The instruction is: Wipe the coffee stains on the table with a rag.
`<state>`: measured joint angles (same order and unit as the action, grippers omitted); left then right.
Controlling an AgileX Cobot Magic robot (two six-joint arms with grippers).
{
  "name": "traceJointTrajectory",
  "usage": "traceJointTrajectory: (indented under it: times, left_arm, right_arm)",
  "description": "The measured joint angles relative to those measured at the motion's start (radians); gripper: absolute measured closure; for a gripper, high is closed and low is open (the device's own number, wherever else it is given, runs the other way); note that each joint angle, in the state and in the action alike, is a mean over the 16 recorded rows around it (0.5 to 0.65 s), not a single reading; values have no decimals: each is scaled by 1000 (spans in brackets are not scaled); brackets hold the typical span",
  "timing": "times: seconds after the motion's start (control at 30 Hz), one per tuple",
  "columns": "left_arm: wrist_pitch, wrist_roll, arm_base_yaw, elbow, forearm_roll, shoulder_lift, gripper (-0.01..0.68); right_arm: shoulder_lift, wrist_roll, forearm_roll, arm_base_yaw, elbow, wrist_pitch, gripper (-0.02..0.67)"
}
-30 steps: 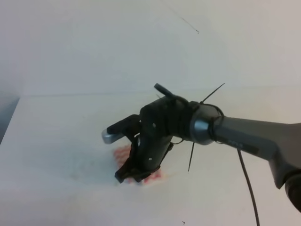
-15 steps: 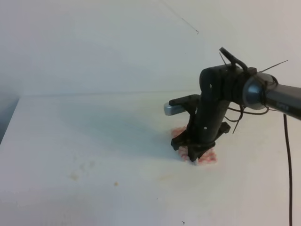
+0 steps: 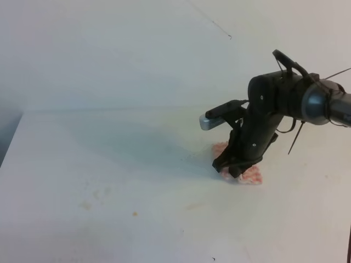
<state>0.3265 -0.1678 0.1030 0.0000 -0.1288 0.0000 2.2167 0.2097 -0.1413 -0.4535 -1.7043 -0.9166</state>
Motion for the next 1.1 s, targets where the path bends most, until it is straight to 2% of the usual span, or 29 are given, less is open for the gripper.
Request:
traceJointTrajectory:
  times: [0.37, 0.5, 0.63, 0.93, 1.1]
  left_arm:
    - [0, 0, 0, 0, 0, 0, 674]
    - [0, 0, 0, 0, 0, 0, 674]
    - [0, 0, 0, 0, 0, 0, 674]
    - [0, 0, 0, 0, 0, 0, 674]
    - [0, 0, 0, 0, 0, 0, 674]
  right_arm:
    - [-9, -1, -121, -3, 4, 54, 359]
    - [-17, -16, -142, -3, 4, 65, 320]
    - [-42, -23, -140, -3, 3, 65, 358]
    - [-186, 1, -118, -3, 0, 39, 560]
    - [-306, 3, -107, -3, 0, 21, 632]
